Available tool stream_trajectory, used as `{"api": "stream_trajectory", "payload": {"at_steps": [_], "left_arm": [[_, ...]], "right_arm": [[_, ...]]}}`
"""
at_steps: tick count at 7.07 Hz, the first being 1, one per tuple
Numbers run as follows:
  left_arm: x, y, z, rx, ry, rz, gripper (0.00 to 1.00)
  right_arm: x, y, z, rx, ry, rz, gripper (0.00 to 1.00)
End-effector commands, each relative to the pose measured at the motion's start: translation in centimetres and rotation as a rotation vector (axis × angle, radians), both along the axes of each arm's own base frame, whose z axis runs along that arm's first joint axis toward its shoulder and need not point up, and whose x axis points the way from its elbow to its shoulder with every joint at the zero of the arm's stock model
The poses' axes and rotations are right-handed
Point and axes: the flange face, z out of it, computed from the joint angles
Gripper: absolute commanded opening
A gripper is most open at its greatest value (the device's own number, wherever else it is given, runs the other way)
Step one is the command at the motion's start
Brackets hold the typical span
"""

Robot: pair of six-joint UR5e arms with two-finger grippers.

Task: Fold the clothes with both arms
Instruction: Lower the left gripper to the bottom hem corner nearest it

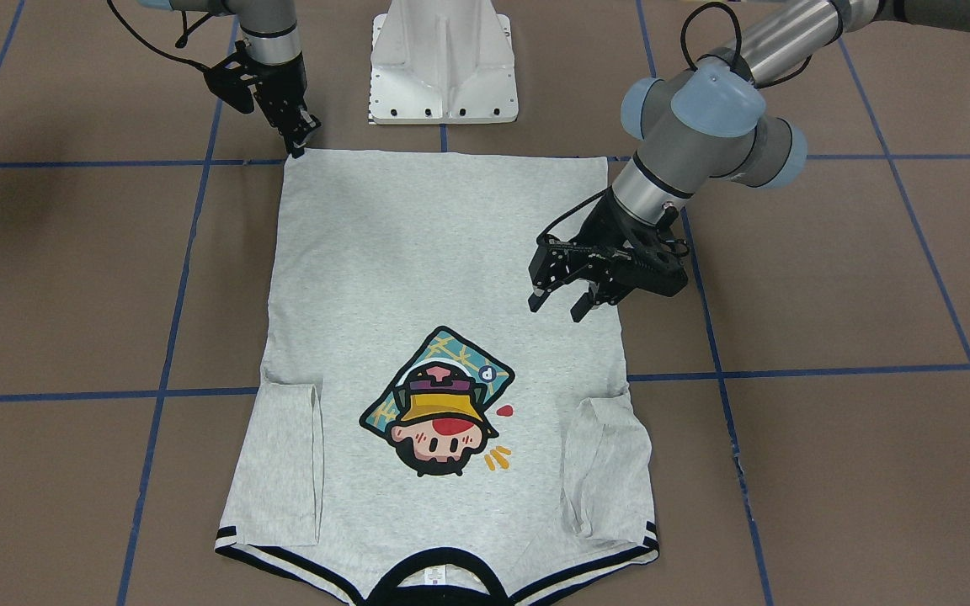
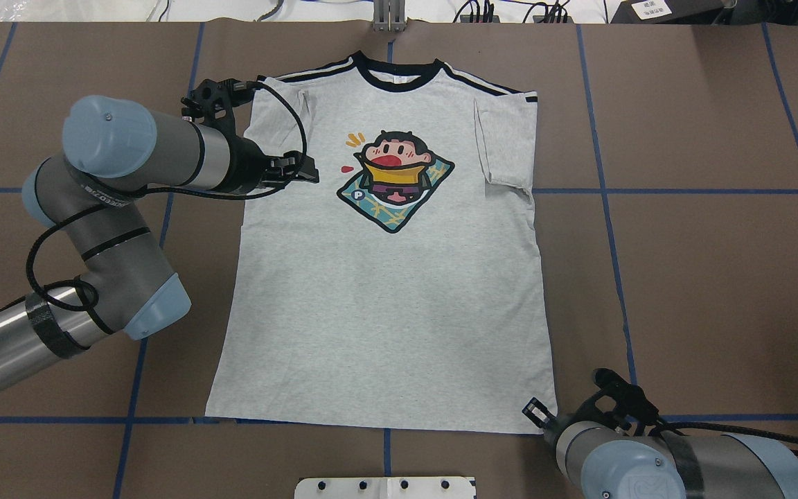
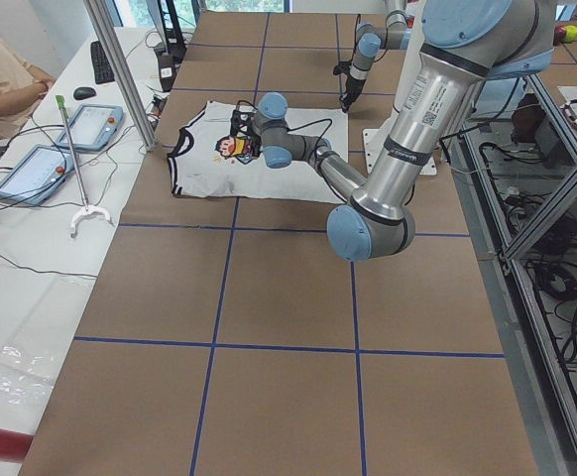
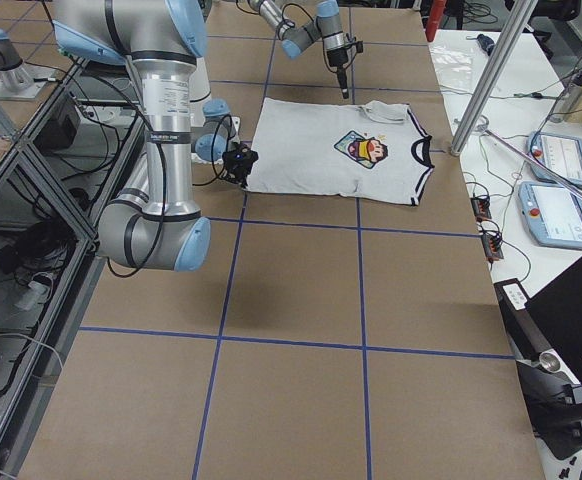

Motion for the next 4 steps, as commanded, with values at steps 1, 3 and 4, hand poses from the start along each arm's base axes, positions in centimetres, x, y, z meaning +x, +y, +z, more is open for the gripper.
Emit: {"api": "stream_trajectory", "payload": {"at_steps": [1,3,4], "left_arm": [[-0.9,0.1,-0.7,0.009,0.013,-0.007,0.7],[-3.2,3.3,-1.2,-0.126,0.005,-0.029,0.69],[-3.5,6.1,-2.4,-0.151,-0.005,-0.011,0.69]], "right_arm": [[0.2,-0.1,-0.7,-0.002,-0.016,-0.001,0.0],[1.3,-0.1,-2.1,-0.006,-0.045,-0.004,0.0],[1.6,-0.3,-2.0,-0.004,-0.044,-0.002,0.0]]}}
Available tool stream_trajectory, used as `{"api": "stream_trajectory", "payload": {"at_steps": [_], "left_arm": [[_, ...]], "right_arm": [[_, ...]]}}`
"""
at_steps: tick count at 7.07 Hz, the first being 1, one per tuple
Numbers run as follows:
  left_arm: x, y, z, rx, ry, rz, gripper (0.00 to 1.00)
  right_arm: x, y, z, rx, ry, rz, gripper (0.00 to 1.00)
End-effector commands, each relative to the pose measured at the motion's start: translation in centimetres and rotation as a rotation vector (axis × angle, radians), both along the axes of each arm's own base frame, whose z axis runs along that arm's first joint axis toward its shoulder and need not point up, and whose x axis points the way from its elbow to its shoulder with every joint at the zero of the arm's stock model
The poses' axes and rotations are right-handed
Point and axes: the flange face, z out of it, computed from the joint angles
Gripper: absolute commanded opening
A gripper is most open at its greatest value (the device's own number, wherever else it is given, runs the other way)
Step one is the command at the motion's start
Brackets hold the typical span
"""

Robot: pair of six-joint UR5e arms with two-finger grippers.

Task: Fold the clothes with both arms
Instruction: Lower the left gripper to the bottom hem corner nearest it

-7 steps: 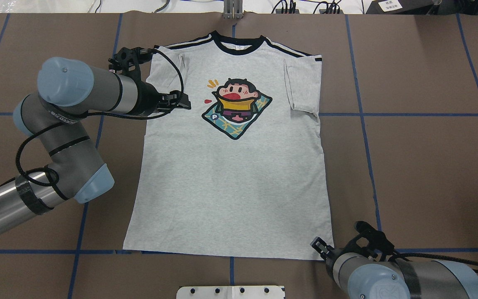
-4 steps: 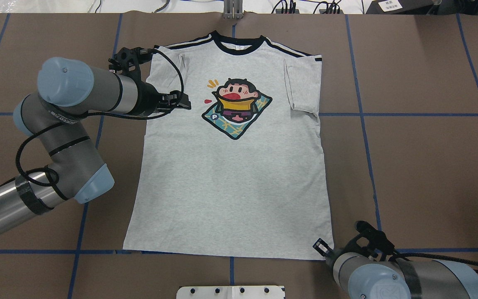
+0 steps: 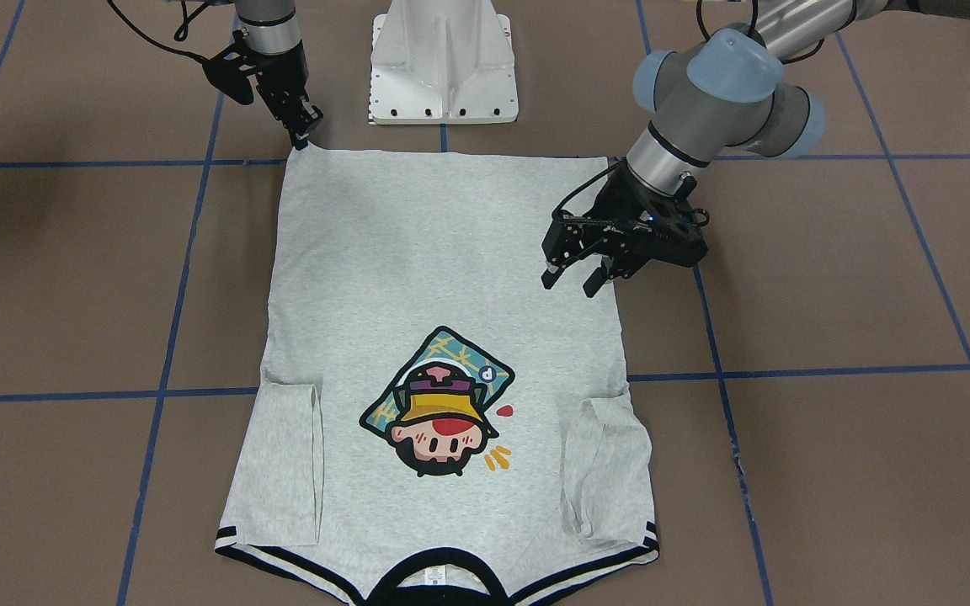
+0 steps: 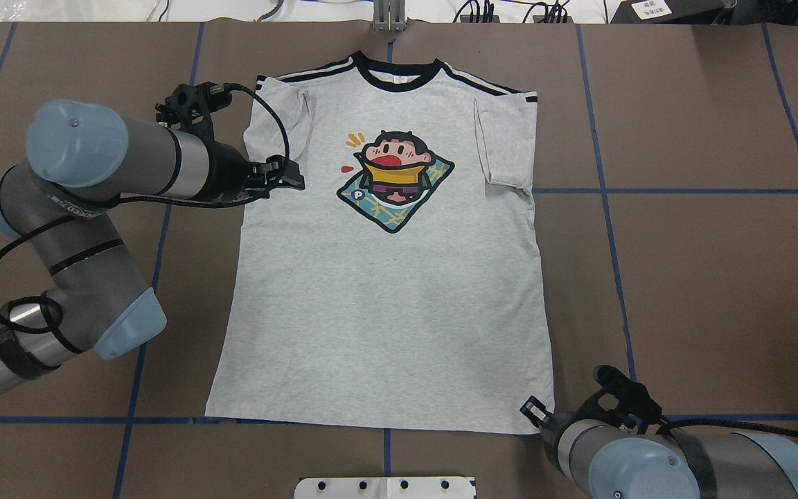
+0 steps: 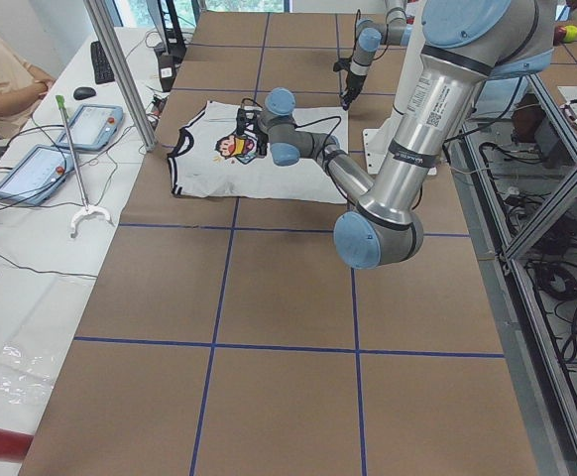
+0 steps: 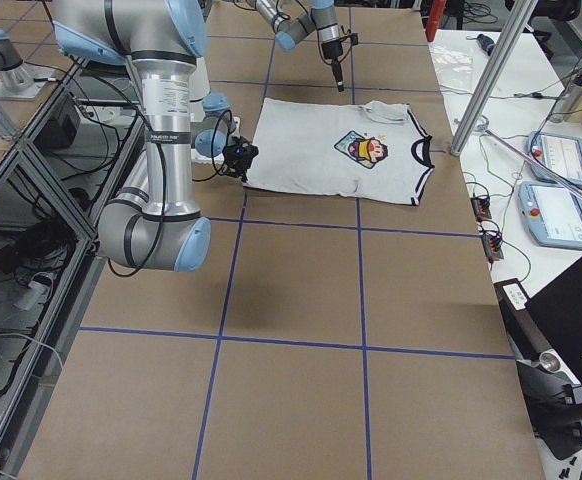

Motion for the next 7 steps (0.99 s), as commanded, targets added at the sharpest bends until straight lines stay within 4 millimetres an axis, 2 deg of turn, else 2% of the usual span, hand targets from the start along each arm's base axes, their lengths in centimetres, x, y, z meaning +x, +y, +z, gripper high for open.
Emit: {"api": "stream_trajectory", "payload": {"at_steps": [1,2,3,4,5,7], "left_arm": [[-0.1,4.7,-1.4,-0.094,-0.032,0.011,0.69],[1.6,7.3,-1.4,-0.105,-0.064,-0.029,0.69],[1.7,10.1,-0.5,-0.151,-0.089,-0.022,0.69],[0.4,12.7,0.2,-0.174,-0.085,0.012,0.7],[-0.3,14.4,2.3,-0.233,-0.105,0.018,0.7],[2.1,17.6,4.7,-0.274,-0.15,0.006,0.7]], "right_arm": [[1.8,0.0,0.3,0.001,0.005,-0.002,0.0],[3.4,0.0,0.5,0.004,0.009,-0.006,0.0],[3.4,0.0,0.5,0.004,0.01,-0.008,0.0],[3.4,0.0,0.5,0.004,0.01,-0.008,0.0],[3.4,0.1,0.5,0.005,0.011,-0.008,0.0],[3.3,0.1,0.7,0.005,0.016,-0.008,0.0]]}}
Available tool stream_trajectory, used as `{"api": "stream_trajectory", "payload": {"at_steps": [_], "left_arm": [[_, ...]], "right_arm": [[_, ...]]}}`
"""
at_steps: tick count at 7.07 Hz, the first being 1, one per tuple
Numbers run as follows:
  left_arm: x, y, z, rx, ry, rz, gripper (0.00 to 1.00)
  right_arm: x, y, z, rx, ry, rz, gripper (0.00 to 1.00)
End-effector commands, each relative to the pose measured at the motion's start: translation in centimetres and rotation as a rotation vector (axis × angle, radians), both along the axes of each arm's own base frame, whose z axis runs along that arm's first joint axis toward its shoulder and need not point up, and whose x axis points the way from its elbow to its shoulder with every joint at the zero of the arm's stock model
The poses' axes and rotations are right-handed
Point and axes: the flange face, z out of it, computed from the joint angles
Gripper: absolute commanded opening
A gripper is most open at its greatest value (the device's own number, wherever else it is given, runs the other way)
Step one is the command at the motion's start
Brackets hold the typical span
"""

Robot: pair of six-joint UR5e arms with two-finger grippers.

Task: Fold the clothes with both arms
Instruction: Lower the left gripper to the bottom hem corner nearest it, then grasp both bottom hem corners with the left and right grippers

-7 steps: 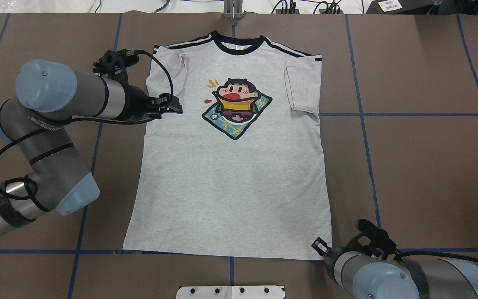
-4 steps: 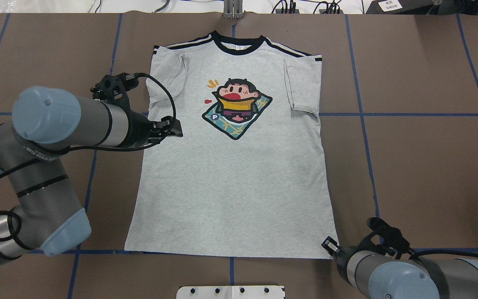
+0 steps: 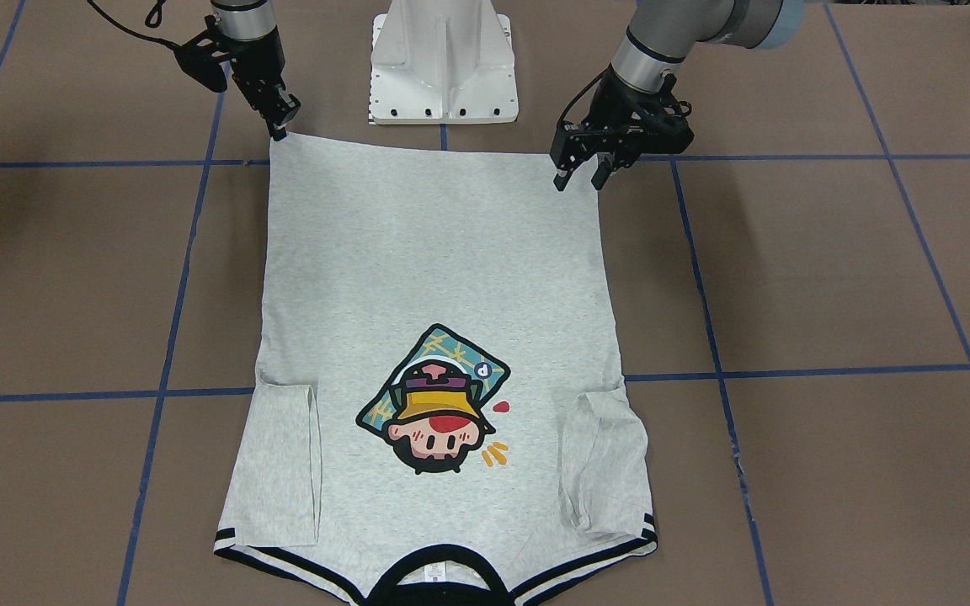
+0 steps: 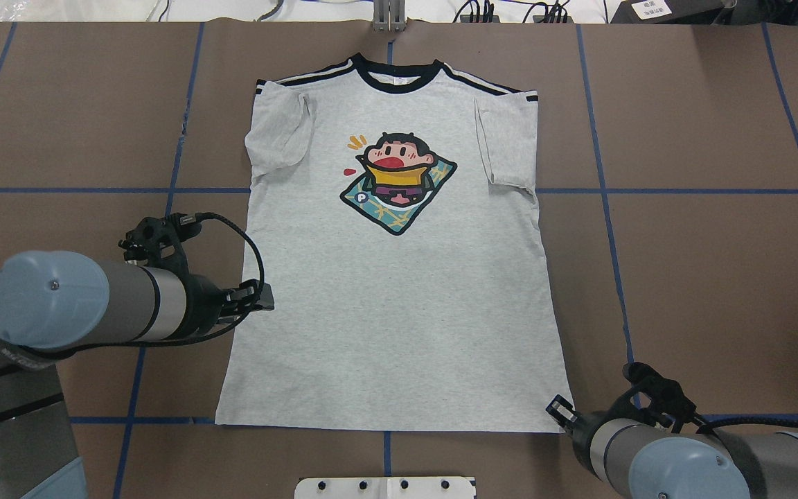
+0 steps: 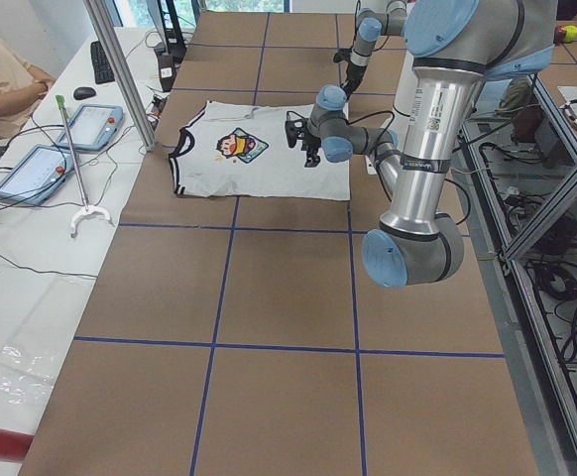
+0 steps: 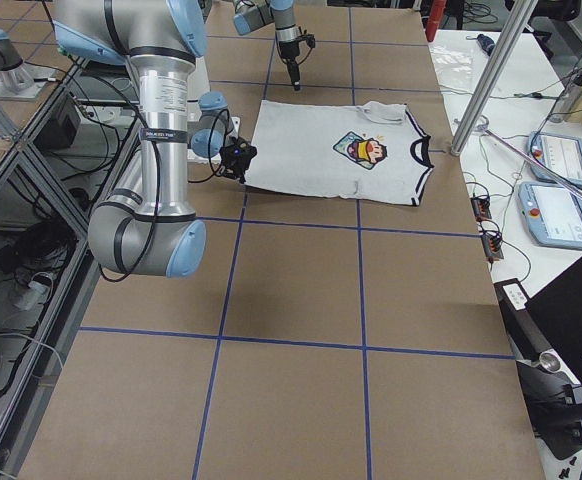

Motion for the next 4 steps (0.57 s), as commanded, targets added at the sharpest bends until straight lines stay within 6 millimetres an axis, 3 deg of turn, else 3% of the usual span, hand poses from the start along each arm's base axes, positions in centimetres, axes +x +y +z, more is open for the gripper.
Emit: {"api": "stream_trajectory", "payload": {"at_steps": [1,4], "left_arm": [[1.3,3.3,3.3,-0.071,-0.054,0.001,0.7],[2.8,6.7,6.0,-0.16,-0.102,0.026,0.7]], "right_arm": [[-0.1,0.0,0.1,0.0,0.003,0.0,0.0],[-0.2,0.1,0.1,0.0,0.002,-0.002,0.0]]}}
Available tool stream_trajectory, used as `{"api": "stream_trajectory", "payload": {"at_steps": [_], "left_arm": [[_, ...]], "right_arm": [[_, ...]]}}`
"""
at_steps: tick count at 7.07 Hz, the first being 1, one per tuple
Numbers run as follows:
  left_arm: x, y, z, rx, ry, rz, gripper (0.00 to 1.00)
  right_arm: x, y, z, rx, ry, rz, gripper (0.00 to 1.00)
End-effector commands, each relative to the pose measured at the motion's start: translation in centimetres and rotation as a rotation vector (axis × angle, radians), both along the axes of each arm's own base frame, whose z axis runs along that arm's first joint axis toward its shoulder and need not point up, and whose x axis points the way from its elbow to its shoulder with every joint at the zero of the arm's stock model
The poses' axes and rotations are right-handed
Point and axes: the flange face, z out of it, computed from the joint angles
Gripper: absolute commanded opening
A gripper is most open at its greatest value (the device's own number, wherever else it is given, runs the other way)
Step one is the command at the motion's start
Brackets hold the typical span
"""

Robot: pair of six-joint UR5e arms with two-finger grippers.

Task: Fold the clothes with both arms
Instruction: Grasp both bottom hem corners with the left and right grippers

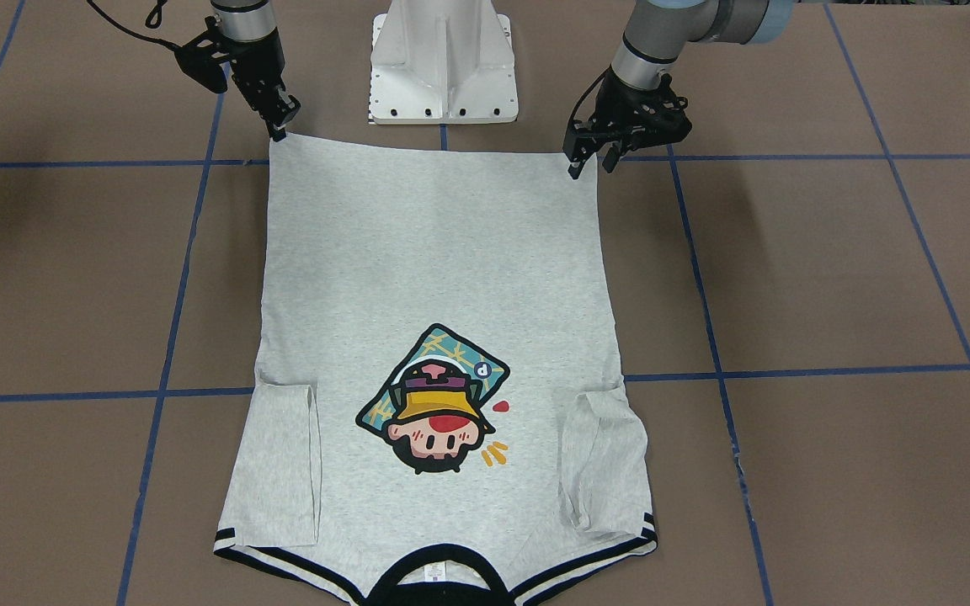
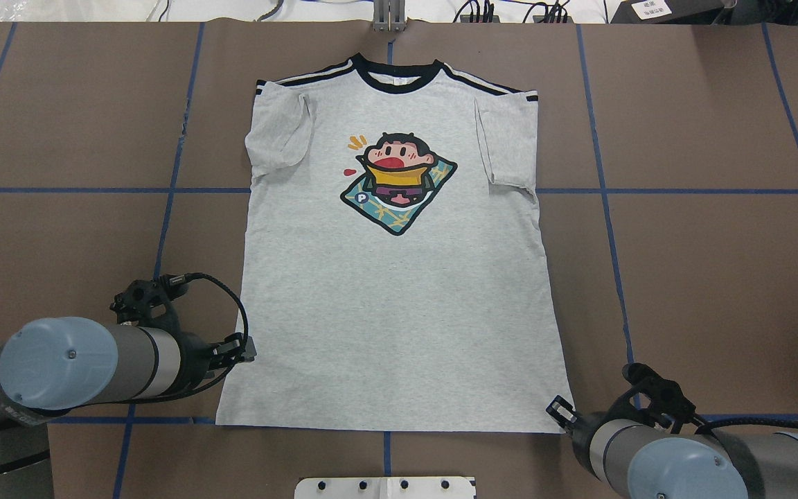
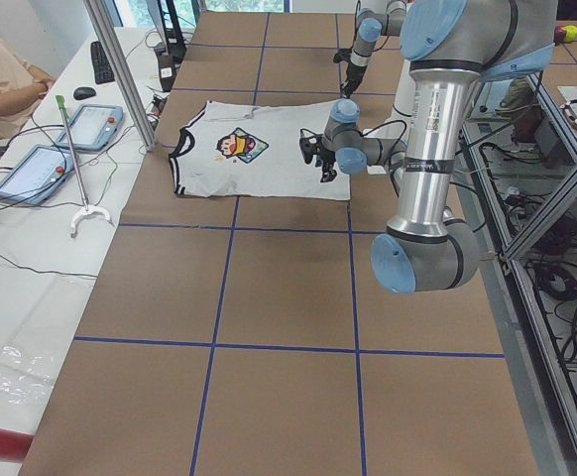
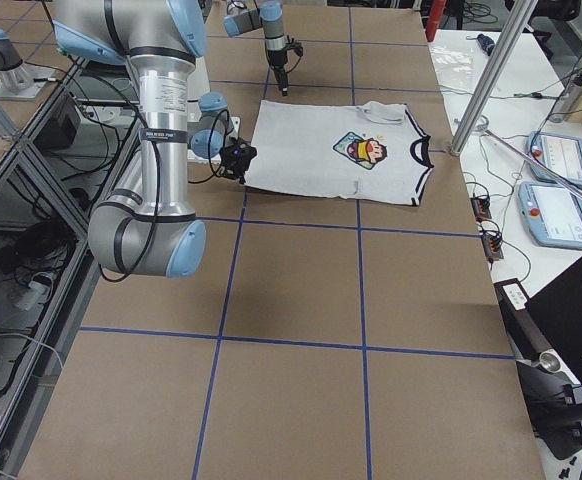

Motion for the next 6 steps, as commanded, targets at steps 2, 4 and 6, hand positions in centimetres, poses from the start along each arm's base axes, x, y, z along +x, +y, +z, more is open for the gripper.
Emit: {"api": "stream_trajectory", "payload": {"at_steps": [2,4,6], "left_arm": [[2.1,3.3,2.3,-0.055,-0.046,0.044,0.69],[2.5,3.7,2.8,-0.06,-0.056,0.056,0.69],[2.8,3.7,3.8,-0.067,-0.077,0.059,0.67]], "right_arm": [[-0.1,0.0,-0.1,0.0,-0.001,0.0,0.0],[-0.2,0.1,0.0,0.0,0.0,-0.002,0.0],[-0.2,0.1,0.0,0.0,0.0,-0.002,0.0]]}}
